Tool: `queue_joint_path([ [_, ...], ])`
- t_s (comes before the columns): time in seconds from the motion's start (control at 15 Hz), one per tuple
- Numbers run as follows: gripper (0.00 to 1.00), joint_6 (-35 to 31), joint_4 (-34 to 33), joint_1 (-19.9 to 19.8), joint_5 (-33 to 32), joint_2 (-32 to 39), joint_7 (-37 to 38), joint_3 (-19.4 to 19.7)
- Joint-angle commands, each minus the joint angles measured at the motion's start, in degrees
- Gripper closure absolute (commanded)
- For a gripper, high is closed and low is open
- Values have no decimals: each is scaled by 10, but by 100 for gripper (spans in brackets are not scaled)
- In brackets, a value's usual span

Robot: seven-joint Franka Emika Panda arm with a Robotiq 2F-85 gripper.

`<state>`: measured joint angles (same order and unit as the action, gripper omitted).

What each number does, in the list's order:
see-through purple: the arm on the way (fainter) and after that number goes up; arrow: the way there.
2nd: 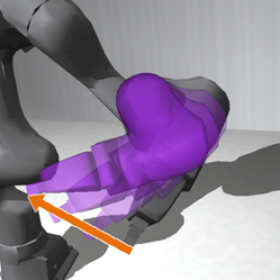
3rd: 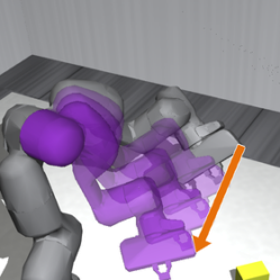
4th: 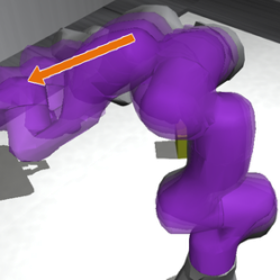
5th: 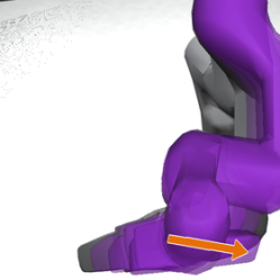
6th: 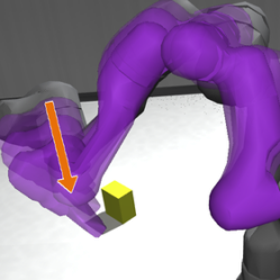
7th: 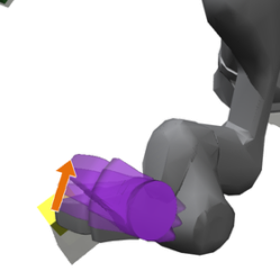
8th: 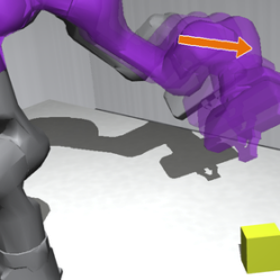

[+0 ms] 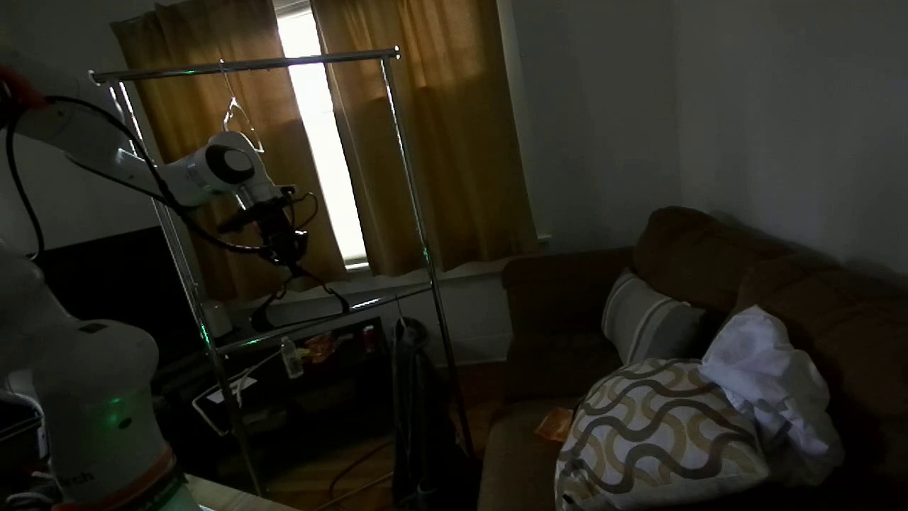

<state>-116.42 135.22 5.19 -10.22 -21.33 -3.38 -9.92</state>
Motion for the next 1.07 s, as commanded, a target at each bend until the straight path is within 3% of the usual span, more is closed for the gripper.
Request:
queue_joint_path([
  [0.0, 92, 2, -1, 9, -3, 1, 3, 8],
  [0.13, 92, 2, -1, 9, -3, 2, 3, 8],
  [0.2, 98, 2, -2, 9, -3, 2, 3, 8],
  [0.53, 98, 3, -34, 2, -30, -28, -21, 19],
  [1.0, 98, -59, -107, 12, -18, -27, -127, 58],
])
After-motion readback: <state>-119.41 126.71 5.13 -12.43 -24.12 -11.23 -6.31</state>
